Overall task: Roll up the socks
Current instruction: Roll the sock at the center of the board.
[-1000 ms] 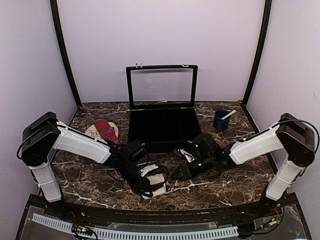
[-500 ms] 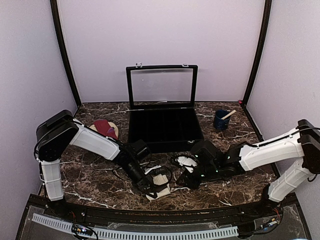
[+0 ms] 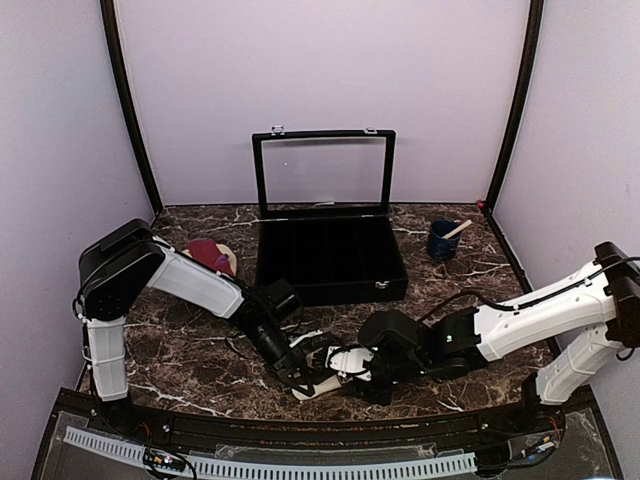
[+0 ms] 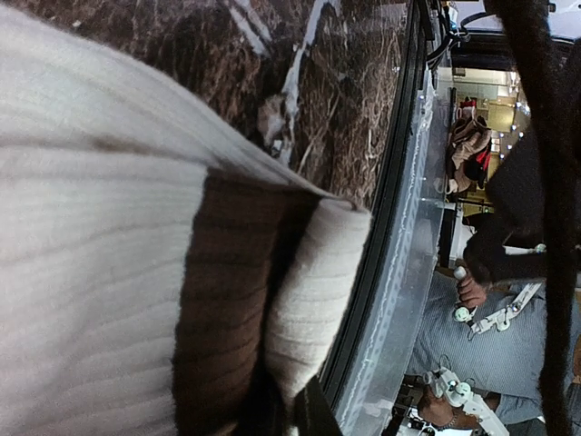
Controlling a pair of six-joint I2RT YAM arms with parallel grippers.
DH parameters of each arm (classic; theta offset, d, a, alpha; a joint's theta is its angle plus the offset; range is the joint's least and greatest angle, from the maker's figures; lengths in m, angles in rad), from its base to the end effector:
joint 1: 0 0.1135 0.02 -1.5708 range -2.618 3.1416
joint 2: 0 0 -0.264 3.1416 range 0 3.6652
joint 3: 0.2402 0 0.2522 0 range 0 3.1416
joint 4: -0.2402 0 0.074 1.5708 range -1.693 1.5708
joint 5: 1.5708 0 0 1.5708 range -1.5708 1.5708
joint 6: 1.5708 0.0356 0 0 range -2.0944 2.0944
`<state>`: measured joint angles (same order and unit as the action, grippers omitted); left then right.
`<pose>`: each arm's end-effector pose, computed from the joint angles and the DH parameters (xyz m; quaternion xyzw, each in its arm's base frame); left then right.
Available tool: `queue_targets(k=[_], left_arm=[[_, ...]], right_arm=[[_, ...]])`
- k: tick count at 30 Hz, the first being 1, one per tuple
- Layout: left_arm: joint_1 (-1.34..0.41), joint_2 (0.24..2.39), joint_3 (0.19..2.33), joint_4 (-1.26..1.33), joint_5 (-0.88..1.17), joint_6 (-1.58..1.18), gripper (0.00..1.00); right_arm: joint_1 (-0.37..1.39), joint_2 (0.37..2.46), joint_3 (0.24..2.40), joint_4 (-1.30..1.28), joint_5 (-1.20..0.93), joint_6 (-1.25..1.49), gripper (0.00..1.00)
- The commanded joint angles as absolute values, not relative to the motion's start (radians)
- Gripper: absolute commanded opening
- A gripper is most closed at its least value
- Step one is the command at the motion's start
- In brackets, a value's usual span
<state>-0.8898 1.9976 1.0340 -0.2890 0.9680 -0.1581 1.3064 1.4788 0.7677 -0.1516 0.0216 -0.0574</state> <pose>0.1962 -0.2887 0.0974 -0.3815 -0.7897 0.4680 0.1084 0.0770 0.2814 0.1787 -0.5882 0.7305 0.1945 0.2872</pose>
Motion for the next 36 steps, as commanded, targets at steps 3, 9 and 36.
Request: queue_targets(k=[3, 9, 36], left_arm=[[-0.882, 2.037, 1.053, -0.356, 0.945, -0.112, 0.00], [-0.878, 2.049, 1.068, -0.388, 0.959, -0.087, 0.00], [-0.846, 2.066, 1.109, -0.501, 0.980, 0.002, 0.00]], right_arm=[[1.390, 1.560, 0.840, -0.168, 0.113, -0.204, 0.40], [1.408, 1.642, 0.881, -0.158, 0.186, -0.297, 0.43], [1.377, 1.820, 0.964, -0.180, 0.215, -0.389, 0.19]])
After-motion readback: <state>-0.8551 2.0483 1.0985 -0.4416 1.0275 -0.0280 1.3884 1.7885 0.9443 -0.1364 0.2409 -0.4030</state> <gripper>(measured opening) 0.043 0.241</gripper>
